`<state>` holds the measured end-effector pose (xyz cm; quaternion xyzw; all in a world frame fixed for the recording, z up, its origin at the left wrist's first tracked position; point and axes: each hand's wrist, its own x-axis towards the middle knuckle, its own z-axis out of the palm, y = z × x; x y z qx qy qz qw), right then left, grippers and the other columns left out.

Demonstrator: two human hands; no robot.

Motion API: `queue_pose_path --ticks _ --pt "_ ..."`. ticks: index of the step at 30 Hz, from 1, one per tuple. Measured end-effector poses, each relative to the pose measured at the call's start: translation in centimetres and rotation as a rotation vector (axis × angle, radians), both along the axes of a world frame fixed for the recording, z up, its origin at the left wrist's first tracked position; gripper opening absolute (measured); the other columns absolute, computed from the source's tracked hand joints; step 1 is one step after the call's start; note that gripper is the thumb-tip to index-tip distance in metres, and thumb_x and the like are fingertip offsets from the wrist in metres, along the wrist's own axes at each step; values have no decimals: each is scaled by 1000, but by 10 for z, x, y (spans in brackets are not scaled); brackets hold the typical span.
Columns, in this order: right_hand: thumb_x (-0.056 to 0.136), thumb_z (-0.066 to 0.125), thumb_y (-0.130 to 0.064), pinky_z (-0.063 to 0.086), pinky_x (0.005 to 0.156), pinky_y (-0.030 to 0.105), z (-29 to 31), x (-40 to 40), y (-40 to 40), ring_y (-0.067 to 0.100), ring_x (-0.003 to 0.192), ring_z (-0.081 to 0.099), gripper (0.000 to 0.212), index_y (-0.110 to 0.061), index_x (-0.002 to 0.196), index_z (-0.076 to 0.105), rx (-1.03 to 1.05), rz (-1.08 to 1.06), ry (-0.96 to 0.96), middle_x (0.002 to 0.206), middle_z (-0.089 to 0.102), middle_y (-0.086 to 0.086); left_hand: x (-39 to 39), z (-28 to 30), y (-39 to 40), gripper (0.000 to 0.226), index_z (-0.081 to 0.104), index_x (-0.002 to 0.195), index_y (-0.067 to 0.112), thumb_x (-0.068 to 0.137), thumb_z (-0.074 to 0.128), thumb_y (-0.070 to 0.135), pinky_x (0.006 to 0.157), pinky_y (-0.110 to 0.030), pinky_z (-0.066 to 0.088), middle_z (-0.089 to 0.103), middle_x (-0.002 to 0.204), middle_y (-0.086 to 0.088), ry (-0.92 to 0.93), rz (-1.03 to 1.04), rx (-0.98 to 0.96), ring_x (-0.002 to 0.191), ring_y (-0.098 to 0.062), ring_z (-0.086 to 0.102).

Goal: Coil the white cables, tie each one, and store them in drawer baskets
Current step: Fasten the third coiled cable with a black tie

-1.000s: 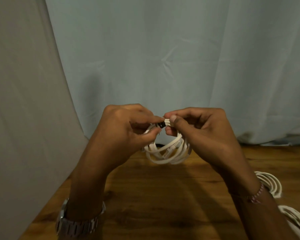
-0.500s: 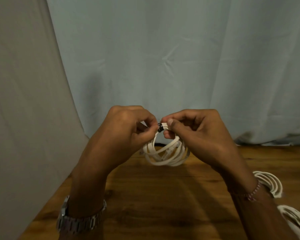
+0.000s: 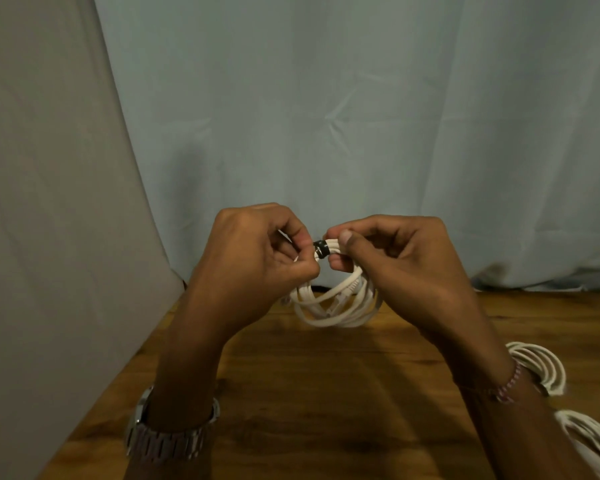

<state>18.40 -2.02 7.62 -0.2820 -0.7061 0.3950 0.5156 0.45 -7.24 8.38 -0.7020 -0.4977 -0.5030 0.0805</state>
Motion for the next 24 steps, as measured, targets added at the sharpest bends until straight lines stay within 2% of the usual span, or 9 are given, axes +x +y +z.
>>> queue_pose_path --ticks 7,11,16,21,24 --pt "95 66 -11 62 75 24 -1 1 1 9 78 76 13 -13 101 78 28 -13 -1 81 79 -1 2 -1 2 12 73 76 14 75 78 3 50 -23 54 67 64 7 -23 -1 10 50 -10 64" --pt "96 66 -10 62 75 27 -3 0 3 10 78 77 13 -13 101 78 44 -22 5 81 79 -1 1 0 2 1 75 79 12 79 76 12 54 -28 58 68 73 8 -15 -24 4 57 -11 67" --pt "96 66 -11 64 80 38 -4 0 3 12 80 77 13 -13 101 78 79 -38 -6 82 79 0 2 1 1 9 78 83 15 82 73 23 59 -33 58 70 78 8 -1 -32 34 67 -11 69" --pt "96 66 -13 64 78 35 -4 1 3 10 80 76 13 -14 102 78 105 -28 -29 82 79 -1 2 1 0 6 79 85 17 83 81 22 59 -37 59 73 78 10 -29 -24 54 66 -9 71" --pt "96 66 -12 64 76 31 -5 1 2 9 79 76 13 -13 101 78 108 -15 -32 82 79 -1 2 3 -2 19 77 93 19 76 86 21 56 -38 61 74 74 7 -155 -36 25 62 -10 72"
